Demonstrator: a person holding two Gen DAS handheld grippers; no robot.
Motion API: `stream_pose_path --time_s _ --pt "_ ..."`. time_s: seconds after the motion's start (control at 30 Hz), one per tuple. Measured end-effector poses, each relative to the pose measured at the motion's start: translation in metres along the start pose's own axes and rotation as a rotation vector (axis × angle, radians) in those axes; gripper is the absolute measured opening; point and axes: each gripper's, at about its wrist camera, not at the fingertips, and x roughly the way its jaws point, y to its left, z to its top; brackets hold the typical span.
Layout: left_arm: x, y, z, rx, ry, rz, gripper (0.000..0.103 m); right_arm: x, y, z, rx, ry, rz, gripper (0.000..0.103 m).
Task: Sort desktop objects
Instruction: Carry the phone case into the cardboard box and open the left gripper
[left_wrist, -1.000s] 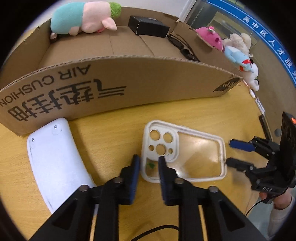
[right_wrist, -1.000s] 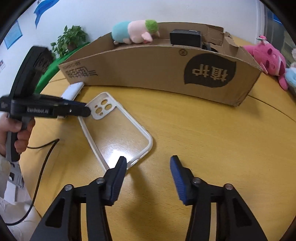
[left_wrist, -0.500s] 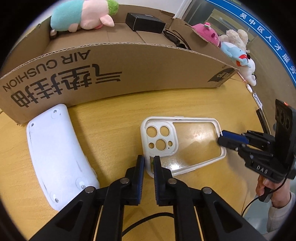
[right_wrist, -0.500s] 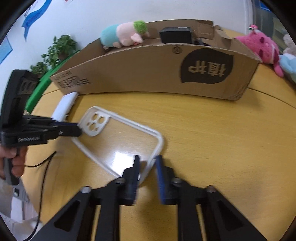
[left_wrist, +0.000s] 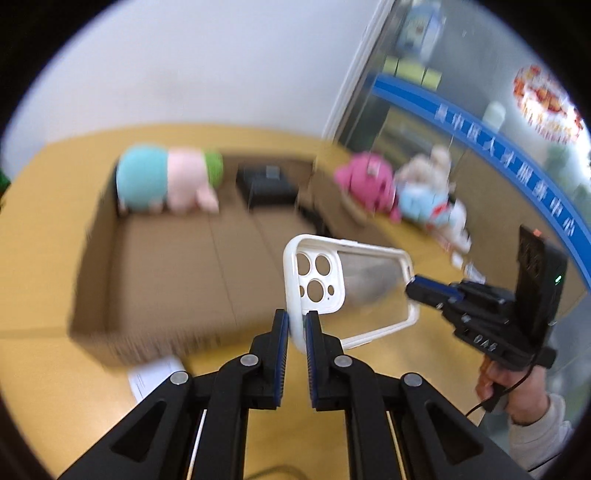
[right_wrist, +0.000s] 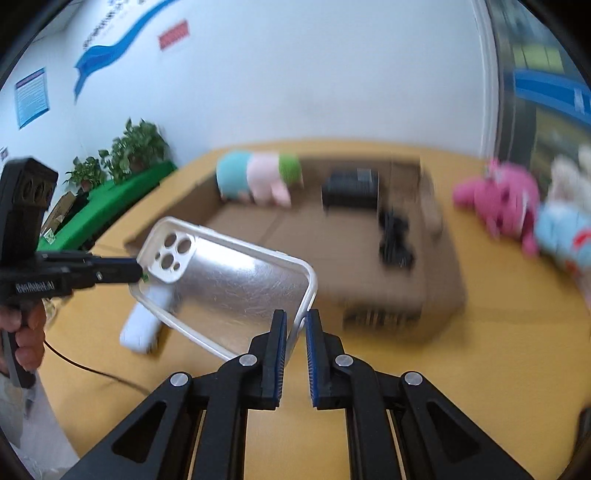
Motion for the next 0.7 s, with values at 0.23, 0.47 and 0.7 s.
stream_pose_path --time_s 0.23,0.47,0.7 --pt "0.001 0.044 0.056 -0.008 -0.056 0.071 0.008 0.028 0.008 0.086 -0.070 -0.085 0.047 0.009" --pt "0.026 0.113 0.088 -0.107 -0.016 0.092 0.008 0.118 0.020 0.150 -0.084 0.034 0.128 0.010" --pt "0.078 0.159 0.100 -0.111 0.143 0.241 0.008 0.238 0.024 0.148 -0.041 0.286 0.198 0.010"
